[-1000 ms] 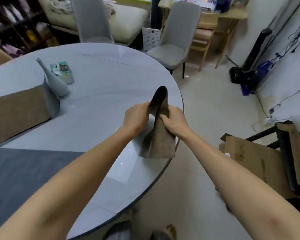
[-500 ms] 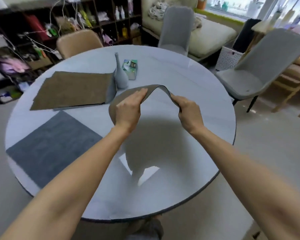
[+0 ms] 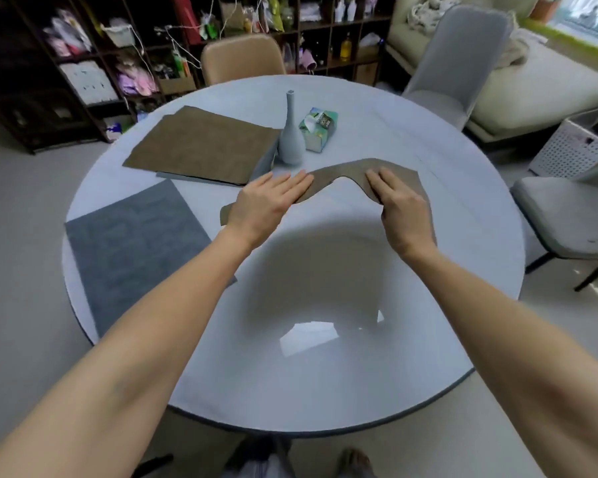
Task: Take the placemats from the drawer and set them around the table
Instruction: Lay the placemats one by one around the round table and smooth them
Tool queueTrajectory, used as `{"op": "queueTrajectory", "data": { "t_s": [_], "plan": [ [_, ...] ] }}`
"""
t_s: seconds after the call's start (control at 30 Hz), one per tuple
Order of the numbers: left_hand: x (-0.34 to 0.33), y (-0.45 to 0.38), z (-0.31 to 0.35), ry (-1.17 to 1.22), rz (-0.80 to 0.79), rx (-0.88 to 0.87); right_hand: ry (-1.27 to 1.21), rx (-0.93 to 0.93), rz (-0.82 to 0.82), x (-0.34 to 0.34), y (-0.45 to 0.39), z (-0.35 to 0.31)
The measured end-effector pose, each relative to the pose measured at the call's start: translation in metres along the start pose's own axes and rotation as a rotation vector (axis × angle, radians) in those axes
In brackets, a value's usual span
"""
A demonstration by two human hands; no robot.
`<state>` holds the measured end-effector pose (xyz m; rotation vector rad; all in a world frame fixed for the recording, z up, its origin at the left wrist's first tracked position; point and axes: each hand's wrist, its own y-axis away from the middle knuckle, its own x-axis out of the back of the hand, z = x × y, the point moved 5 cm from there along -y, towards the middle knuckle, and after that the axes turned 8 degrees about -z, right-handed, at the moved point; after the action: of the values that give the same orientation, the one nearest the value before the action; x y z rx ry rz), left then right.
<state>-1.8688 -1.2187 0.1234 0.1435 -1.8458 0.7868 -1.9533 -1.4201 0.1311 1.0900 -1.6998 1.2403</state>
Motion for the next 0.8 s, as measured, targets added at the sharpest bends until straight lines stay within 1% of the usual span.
{"op": "queueTrajectory", "data": {
  "t_s": [0.07, 0.1, 0.13, 0.17, 0.2, 0.23, 0.3, 0.37, 0.4, 0.43, 0.53, 0.63, 0.8],
  "plan": [
    [-0.005, 0.016, 0.013, -0.080, -0.023, -0.044, -0.015, 0.079, -0.114, -0.009, 0.014, 0.015],
    [-0.009, 0.027, 0.024, -0.110, -0.088, -0.062, -0.004, 0.118, -0.219, -0.020, 0.025, 0.023],
    [-0.017, 0.040, 0.038, -0.115, -0.208, -0.069, 0.030, 0.146, -0.365, -0.034, 0.039, 0.030],
    [-0.029, 0.053, 0.053, -0.090, -0.395, -0.052, 0.065, 0.158, -0.532, -0.050, 0.052, 0.037],
    [-0.046, 0.069, 0.068, -0.044, -0.631, -0.011, 0.102, 0.161, -0.685, -0.067, 0.067, 0.042],
    [-0.060, 0.086, 0.085, 0.012, -0.826, 0.048, 0.133, 0.168, -0.805, -0.081, 0.081, 0.044],
    [-0.074, 0.111, 0.117, 0.095, -1.039, 0.175, 0.190, 0.206, -0.979, -0.104, 0.110, 0.044],
    [-0.080, 0.132, 0.140, 0.155, -1.215, 0.303, 0.245, 0.246, -1.042, -0.121, 0.136, 0.043],
    [-0.082, 0.138, 0.147, 0.173, -1.262, 0.356, 0.257, 0.248, -1.038, -0.125, 0.144, 0.044],
    [-0.082, 0.142, 0.152, 0.183, -1.274, 0.393, 0.260, 0.243, -1.020, -0.127, 0.150, 0.046],
    [-0.084, 0.152, 0.158, 0.186, -1.231, 0.449, 0.242, 0.224, -0.971, -0.129, 0.158, 0.049],
    [-0.087, 0.168, 0.168, 0.197, -1.200, 0.511, 0.241, 0.232, -0.973, -0.133, 0.169, 0.048],
    [-0.093, 0.198, 0.194, 0.204, -1.226, 0.554, 0.255, 0.215, -0.984, -0.137, 0.198, 0.044]
  ]
}}
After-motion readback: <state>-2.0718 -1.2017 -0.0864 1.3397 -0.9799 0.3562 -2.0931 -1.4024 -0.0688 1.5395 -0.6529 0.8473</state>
